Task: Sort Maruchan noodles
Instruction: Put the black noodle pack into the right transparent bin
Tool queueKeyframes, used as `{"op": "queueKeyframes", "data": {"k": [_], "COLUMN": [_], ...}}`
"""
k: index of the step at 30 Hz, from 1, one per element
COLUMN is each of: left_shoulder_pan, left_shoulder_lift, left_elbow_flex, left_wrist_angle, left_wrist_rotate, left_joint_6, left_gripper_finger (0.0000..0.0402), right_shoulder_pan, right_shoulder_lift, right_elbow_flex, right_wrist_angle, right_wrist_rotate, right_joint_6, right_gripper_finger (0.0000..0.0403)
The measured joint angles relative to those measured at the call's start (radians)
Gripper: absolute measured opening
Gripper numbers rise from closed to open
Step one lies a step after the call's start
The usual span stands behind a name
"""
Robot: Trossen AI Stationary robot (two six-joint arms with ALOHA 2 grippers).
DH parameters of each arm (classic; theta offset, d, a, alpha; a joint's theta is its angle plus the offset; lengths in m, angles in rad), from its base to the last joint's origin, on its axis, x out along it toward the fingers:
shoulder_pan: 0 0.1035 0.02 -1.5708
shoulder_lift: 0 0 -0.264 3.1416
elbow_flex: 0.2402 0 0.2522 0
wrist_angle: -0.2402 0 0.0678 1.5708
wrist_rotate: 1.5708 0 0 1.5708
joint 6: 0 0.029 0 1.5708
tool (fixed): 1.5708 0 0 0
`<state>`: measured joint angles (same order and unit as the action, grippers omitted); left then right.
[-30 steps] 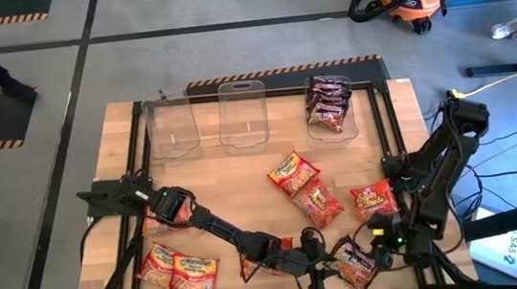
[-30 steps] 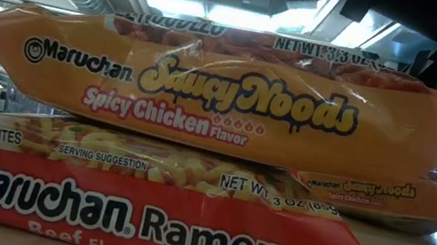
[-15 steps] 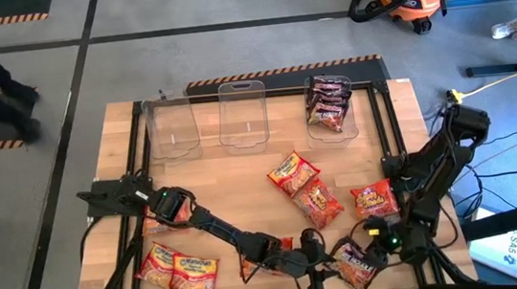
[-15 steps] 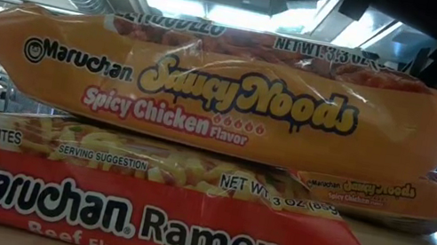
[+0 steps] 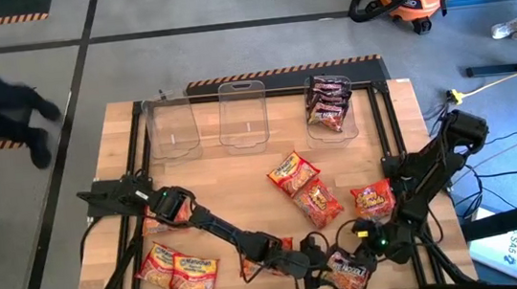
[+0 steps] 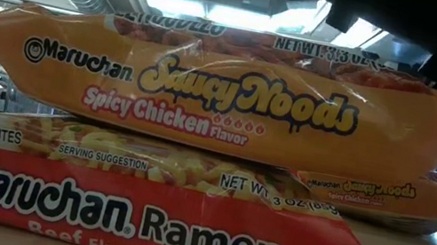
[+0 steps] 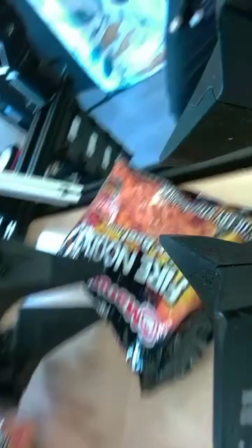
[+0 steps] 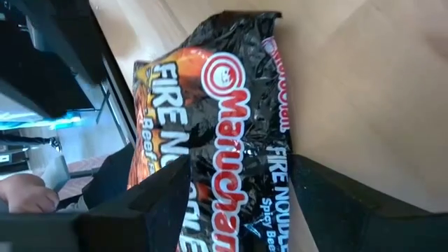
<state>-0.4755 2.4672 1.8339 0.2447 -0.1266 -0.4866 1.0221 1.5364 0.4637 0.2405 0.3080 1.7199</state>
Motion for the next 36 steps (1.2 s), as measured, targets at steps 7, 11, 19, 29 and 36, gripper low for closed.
{"op": "queueKeyframes", "data": {"k": [7, 11, 19, 29, 36], "left_shoulder_pan": [0.015, 0.041, 0.056, 0.027, -0.004], "left_shoulder_lift": [0.0, 0.0, 0.0, -0.001, -0.002], "left_elbow_flex": [0.0, 0.0, 0.0, 0.115, 0.194], "left_wrist_angle": [-0.054, -0.052, -0.167, -0.207, -0.296], "left_wrist_rotate": [-0.007, -0.016, 0.01, 0.069, 0.055], "left_joint_6": [-0.026, -0.032, -0.055, -0.054, -0.071], "left_gripper_finger": [0.0165, 0.0165, 0.0165, 0.0165, 0.0165], "right_shoulder_pan": [-0.018, -0.023, -0.023, -0.022, -0.022], "right_shoulder_lift": [0.0, 0.0, 0.001, 0.001, 0.001], "right_elbow_flex": [-0.001, -0.001, -0.002, -0.002, -0.002], "right_wrist_angle": [-0.002, -0.003, -0.005, -0.007, -0.008], "right_wrist_rotate": [0.012, 0.021, 0.043, 0.052, 0.05], "right_joint_6": [-0.02, -0.021, -0.019, -0.027, -0.05], "right_gripper_finger": [0.0248, 0.0248, 0.0248, 0.0248, 0.0248]}}
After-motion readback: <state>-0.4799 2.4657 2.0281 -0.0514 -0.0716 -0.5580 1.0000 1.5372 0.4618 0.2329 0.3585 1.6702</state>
